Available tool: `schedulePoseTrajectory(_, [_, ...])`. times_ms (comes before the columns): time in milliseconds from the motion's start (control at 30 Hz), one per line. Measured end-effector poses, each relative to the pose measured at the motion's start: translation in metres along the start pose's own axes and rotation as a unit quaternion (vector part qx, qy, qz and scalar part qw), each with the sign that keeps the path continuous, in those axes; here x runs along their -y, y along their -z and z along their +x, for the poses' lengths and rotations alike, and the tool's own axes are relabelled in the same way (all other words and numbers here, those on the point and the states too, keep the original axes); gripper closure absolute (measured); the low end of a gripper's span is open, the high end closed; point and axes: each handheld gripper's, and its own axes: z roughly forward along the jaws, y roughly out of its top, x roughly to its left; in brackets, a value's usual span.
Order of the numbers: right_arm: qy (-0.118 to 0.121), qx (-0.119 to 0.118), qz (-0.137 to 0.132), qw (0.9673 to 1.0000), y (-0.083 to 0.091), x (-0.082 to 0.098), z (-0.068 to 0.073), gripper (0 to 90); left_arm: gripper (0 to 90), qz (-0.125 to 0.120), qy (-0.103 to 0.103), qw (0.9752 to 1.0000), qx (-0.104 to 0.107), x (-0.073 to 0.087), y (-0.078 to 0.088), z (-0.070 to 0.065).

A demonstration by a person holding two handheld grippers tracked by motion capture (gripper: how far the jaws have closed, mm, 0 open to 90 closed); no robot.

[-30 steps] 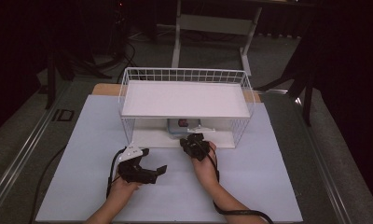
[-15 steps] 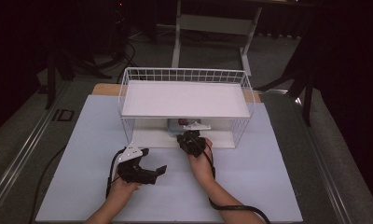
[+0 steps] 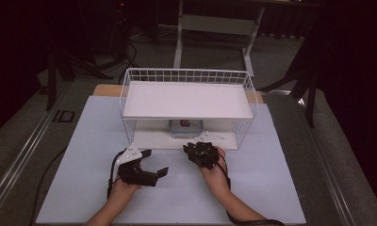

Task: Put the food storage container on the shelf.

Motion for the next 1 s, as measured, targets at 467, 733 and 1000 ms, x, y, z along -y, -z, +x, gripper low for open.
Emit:
schedulePoseTrajectory(467, [0.017,-0.045,-0.052,0.9975,0.044,0.011,-0.01,14.2,1.5,-0.011,-0.043,0.9989,0.017,-0.019,0.014,-0.018])
schedulePoseTrajectory(733, [0.036,-0.034,-0.07,0.9963,0.085,0.022,-0.015,14.6,1.5,-0.013,-0.032,0.9993,0.014,-0.016,0.035,-0.018])
schedulePoseTrajectory(1000, [0.012,-0.03,-0.063,0.9975,0.108,0.041,-0.032,14.6,1.5,-0.005,-0.044,0.9989,0.013,-0.005,0.056,-0.019])
